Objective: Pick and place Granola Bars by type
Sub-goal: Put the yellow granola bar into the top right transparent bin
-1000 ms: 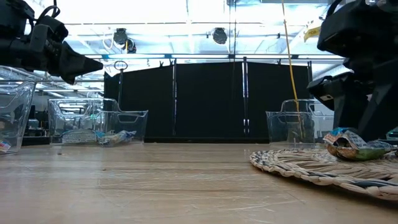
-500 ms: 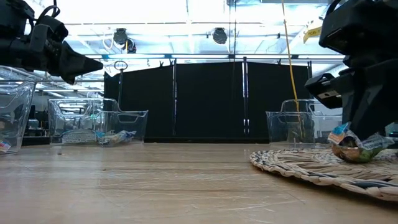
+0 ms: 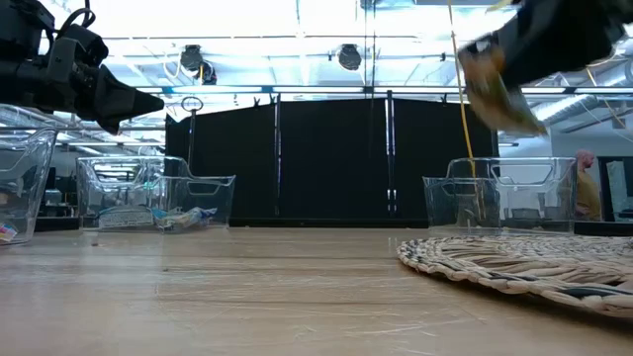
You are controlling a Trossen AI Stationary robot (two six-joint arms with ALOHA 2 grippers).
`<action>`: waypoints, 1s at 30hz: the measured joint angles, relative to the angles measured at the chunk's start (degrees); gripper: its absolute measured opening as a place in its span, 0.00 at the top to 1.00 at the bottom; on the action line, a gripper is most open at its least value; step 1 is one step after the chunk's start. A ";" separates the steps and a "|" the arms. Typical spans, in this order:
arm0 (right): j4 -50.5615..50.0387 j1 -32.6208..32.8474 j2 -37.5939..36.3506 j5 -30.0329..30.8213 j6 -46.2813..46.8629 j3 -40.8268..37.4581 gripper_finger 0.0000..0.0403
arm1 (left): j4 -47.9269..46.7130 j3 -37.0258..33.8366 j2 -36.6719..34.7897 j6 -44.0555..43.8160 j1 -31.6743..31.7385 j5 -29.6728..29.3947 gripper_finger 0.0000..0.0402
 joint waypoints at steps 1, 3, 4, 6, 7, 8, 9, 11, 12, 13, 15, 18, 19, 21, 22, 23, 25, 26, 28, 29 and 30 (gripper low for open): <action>-0.76 -0.80 -2.24 0.00 -0.96 0.00 1.00 | 0.00 0.00 0.02 0.00 0.00 0.00 0.92; -2.36 -2.47 -6.82 0.04 -2.66 0.00 1.00 | 0.00 0.00 0.02 0.00 0.00 0.00 0.92; -2.81 -3.38 -9.03 0.07 -3.36 0.00 1.00 | 0.00 0.00 0.02 -0.01 0.00 0.00 0.92; -3.61 -5.37 -12.95 0.07 -4.66 0.00 1.00 | 0.00 0.00 0.00 0.00 0.00 0.00 0.92; -3.91 -6.38 -14.79 0.05 -5.22 -0.07 1.00 | 0.00 0.00 0.00 0.00 0.00 0.00 0.92; -3.68 -7.44 -16.48 0.04 -5.74 -0.35 1.00 | 0.00 0.00 0.01 0.00 -0.01 0.00 0.92; -3.59 -8.65 -18.18 0.05 -6.43 -0.69 1.00 | 0.00 0.00 0.02 0.00 0.00 0.00 0.92; -3.51 -11.17 -21.29 0.08 -7.42 -1.52 1.00 | 0.00 0.00 0.00 0.00 0.00 0.00 0.92; -3.51 -12.61 -22.68 0.07 -7.56 -2.01 1.00 | 0.00 0.00 0.01 0.00 0.00 0.00 0.92; -3.60 -14.07 -23.97 0.07 -7.64 -2.52 1.00 | 0.00 0.00 0.02 0.00 0.00 0.00 0.92; -3.59 -17.02 -25.93 0.36 -7.67 -3.44 1.00 | 0.00 0.00 0.00 0.00 0.00 0.00 0.92; -3.30 -21.08 -27.94 5.59 -7.64 -4.97 1.00 | 0.00 0.00 0.02 0.00 0.00 0.00 0.92; -3.30 -22.33 -28.30 8.31 -7.65 -5.41 1.00 | 0.00 0.00 0.00 0.00 0.00 0.00 0.92; -3.33 -24.85 -28.57 13.23 -7.70 -6.12 1.00 | 0.00 0.00 0.02 0.00 0.00 0.00 0.92; -3.48 -26.03 -28.59 15.10 -7.66 -6.29 1.00 | 0.00 0.00 0.01 0.00 0.00 0.00 0.92; -3.48 -27.32 -28.54 16.58 -7.63 -6.40 1.00 | 0.00 0.00 0.00 0.00 -0.01 0.00 0.92; -3.30 -29.54 -28.24 18.95 -7.65 -6.40 1.00 | 0.00 0.00 0.02 0.00 0.00 0.00 0.92; -3.30 -30.65 -28.02 20.00 -7.64 -6.40 1.00 | 0.00 0.00 0.01 0.00 -0.02 0.00 0.92; -3.34 -32.89 -27.67 21.97 -7.64 -6.43 1.00 | 0.00 0.00 0.00 0.00 0.00 0.00 0.92; -3.35 -34.02 -27.49 22.47 -7.63 -6.43 1.00 | 0.00 0.00 0.00 0.00 0.00 0.00 0.92; -3.29 -35.29 -27.24 22.54 -7.30 -6.43 1.00 | 0.00 0.00 0.00 0.00 0.00 0.00 0.92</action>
